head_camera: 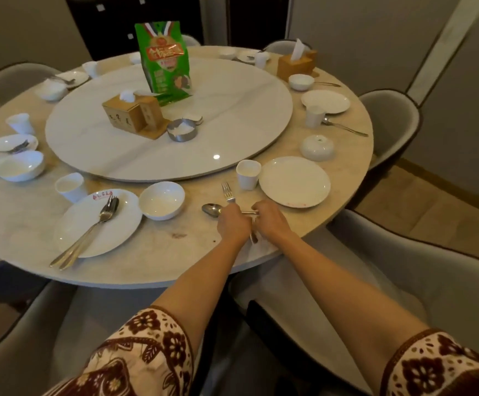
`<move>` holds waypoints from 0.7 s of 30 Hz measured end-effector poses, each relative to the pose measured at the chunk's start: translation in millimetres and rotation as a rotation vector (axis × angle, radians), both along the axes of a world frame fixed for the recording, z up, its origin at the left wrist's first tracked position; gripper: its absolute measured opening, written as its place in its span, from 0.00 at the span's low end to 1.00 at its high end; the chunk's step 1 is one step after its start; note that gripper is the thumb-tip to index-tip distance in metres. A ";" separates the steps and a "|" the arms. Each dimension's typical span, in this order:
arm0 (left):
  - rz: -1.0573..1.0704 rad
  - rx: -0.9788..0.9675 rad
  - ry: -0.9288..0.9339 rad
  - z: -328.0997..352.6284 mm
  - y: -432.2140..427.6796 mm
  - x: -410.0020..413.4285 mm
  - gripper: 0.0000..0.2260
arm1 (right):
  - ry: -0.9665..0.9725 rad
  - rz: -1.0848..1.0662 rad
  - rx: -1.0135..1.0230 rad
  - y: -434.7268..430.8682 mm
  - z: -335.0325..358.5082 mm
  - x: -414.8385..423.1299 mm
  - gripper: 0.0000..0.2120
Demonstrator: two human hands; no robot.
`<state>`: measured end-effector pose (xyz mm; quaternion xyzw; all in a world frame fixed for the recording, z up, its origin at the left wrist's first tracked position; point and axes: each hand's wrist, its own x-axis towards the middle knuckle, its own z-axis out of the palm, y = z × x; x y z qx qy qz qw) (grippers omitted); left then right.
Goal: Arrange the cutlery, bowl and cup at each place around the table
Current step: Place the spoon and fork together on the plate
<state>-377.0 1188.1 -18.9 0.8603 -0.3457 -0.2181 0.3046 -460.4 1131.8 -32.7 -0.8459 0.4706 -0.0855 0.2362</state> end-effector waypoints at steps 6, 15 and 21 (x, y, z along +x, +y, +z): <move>0.235 0.060 0.157 0.7 -15.8 -8.4 0.09 | 0.078 0.225 -0.119 -27.1 -4.9 9.4 0.11; 0.313 0.130 0.192 9.5 -5.6 5.4 0.05 | 0.116 0.295 -0.091 -30.6 -10.8 27.5 0.12; 0.345 0.062 0.334 14.1 8.0 16.6 0.10 | 0.157 0.252 -0.043 -29.3 -0.2 24.0 0.10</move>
